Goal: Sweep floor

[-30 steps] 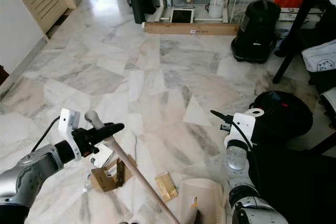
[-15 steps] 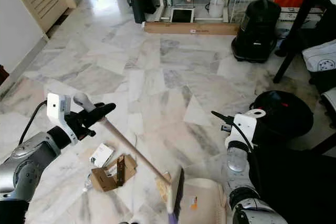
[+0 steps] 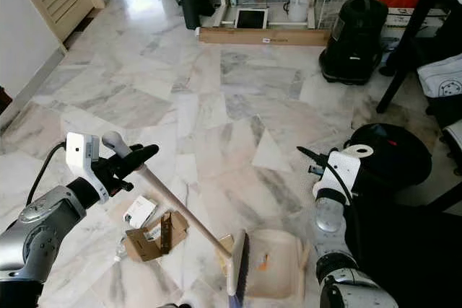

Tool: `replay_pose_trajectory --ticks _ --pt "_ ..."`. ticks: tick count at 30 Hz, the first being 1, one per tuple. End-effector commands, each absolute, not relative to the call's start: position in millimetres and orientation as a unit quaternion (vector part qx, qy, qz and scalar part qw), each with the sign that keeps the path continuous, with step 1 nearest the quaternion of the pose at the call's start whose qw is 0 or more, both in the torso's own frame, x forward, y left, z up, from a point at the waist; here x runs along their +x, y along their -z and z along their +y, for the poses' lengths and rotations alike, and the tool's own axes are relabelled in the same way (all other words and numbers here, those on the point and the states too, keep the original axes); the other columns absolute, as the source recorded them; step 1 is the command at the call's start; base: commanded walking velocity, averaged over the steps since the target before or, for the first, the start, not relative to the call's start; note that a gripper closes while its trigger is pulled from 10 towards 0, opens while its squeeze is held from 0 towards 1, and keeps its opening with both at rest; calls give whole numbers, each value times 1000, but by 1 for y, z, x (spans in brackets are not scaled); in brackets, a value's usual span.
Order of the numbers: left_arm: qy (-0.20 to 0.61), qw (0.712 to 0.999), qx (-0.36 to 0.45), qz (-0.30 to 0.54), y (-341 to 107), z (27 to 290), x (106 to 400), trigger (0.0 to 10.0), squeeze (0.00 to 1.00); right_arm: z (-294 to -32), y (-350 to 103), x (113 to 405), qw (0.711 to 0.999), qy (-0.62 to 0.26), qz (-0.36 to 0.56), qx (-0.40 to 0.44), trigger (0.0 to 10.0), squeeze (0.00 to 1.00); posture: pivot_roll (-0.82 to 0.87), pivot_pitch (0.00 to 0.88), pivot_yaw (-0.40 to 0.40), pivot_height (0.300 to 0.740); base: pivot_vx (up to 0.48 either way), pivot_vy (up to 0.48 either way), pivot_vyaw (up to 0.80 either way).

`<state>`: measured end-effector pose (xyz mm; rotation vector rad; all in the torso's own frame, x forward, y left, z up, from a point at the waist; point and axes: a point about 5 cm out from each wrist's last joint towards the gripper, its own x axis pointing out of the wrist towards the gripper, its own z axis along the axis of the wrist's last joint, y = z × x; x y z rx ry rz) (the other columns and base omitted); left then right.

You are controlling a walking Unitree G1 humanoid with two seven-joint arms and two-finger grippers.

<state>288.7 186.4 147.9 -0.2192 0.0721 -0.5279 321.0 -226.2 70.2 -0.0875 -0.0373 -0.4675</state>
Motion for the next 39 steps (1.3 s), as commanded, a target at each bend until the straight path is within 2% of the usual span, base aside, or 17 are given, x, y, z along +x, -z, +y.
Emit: replay_pose_trajectory --ticks 1,7,14,23,26,27,33,39 --pt "255 962 -95 19 -156 192 286 10000 0 -228 -78 324 971 233 -36 -42 10000 0 132 137 82 740 0 0 0" --pt "244 966 -88 12 -156 194 285 10000 0 -229 -78 324 971 233 -36 -47 10000 0 138 144 86 740 0 0 0" --pt "238 968 -75 16 -157 198 278 10000 0 -228 -49 314 969 226 62 -77 10000 0 156 162 90 740 0 0 0" --pt "229 971 -66 21 -156 204 275 10000 0 -226 -43 311 970 218 74 -76 10000 0 167 177 90 740 0 0 0" --pt "212 976 -46 12 -160 211 277 10000 0 -223 -40 310 972 211 80 -71 10000 0 167 178 91 740 0 0 0" --pt "192 981 -6 -7 -165 215 281 10000 0 -220 -39 309 973 204 84 -71 10000 0 167 178 91 740 0 0 0" --pt "190 979 70 -35 -173 208 286 10000 0 -214 -36 309 975 194 88 -67 10000 0 163 178 93 740 0 0 0" --pt "223 972 78 7 -153 204 281 10000 0 -210 -36 309 977 188 85 -61 10000 0 147 180 92 740 0 0 0"
